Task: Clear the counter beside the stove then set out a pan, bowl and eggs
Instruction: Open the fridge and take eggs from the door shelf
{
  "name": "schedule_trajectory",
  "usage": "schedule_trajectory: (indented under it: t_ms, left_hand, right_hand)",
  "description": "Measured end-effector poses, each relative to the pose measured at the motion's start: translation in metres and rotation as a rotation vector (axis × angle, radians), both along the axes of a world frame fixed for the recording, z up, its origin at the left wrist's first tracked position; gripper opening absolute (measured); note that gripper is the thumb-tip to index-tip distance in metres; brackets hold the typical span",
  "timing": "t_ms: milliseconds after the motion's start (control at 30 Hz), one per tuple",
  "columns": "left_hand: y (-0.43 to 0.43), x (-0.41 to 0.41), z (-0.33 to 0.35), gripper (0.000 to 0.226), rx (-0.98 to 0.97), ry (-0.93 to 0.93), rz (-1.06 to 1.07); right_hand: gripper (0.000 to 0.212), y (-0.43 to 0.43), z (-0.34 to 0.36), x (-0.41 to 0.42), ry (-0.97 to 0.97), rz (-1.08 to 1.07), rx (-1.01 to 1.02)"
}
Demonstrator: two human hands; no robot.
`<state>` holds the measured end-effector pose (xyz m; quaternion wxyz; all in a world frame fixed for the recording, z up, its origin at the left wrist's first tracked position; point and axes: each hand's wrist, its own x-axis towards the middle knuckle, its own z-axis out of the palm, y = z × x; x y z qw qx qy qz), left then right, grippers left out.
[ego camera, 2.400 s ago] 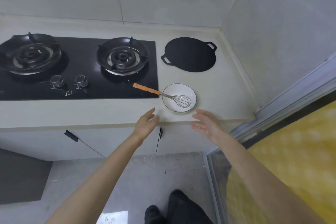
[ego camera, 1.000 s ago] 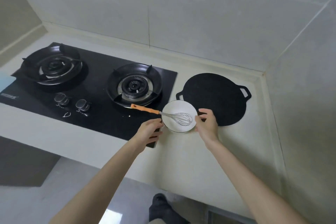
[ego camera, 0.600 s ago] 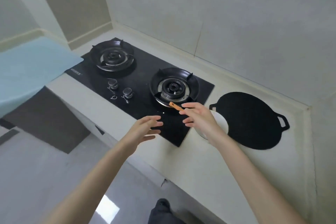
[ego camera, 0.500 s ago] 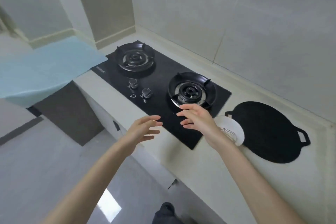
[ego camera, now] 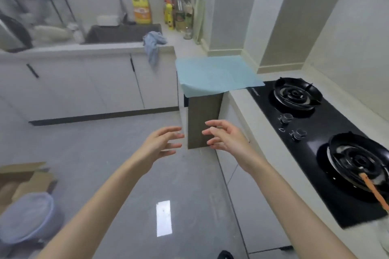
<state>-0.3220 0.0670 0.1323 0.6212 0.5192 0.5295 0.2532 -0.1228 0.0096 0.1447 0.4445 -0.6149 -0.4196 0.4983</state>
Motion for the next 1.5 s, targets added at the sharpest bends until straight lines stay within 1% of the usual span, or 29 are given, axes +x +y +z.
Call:
schedule_trajectory:
  t_ms: [233, 433, 567, 667, 767, 900, 1100, 1267, 1400, 1500]
  left_hand:
    - [-0.028, -0.15, 0.007, 0.025, 0.046, -0.051, 0.383]
    - [-0.079, -0.249, 0.002, 0.017, 0.067, -0.082, 0.798]
    - [-0.115, -0.294, 0.003, 0.023, 0.098, -0.086, 1.062]
    - [-0.134, -0.311, 0.005, 0.024, 0.099, -0.078, 1.188]
    - [-0.161, -0.33, 0.007, 0.024, 0.12, -0.095, 1.359]
    - [-0.199, -0.352, 0.006, 0.024, 0.174, -0.083, 1.544]
    - [-0.265, -0.388, 0.0, 0.025, 0.23, -0.002, 1.72]
    - [-0.317, -0.44, -0.006, 0.03, 0.346, 0.131, 1.939]
    - [-0.358, -0.501, -0.012, 0.035, 0.454, 0.231, 2.142]
    - [-0.382, -0.546, -0.008, 0.047, 0.482, 0.322, 2.249]
  right_hand:
    - [0.021, 0.043, 0.008, -0.136, -0.006, 0.349, 0.016]
    - [0.021, 0.061, 0.009, -0.258, 0.013, 0.678, 0.025]
    - [0.022, 0.066, 0.011, -0.328, 0.004, 0.89, 0.034]
    - [0.022, 0.066, 0.013, -0.362, 0.009, 0.984, 0.048]
    - [0.021, 0.062, 0.012, -0.406, -0.004, 1.13, 0.072]
    - [0.018, 0.046, 0.01, -0.458, -0.029, 1.296, 0.147]
    - [0.017, -0.001, 0.011, -0.535, -0.002, 1.478, 0.228]
    - [0.014, -0.05, 0.011, -0.604, -0.035, 1.608, 0.367]
    - [0.016, -0.09, 0.012, -0.663, -0.052, 1.639, 0.451]
    - [0.021, -0.118, 0.012, -0.703, -0.064, 1.655, 0.494]
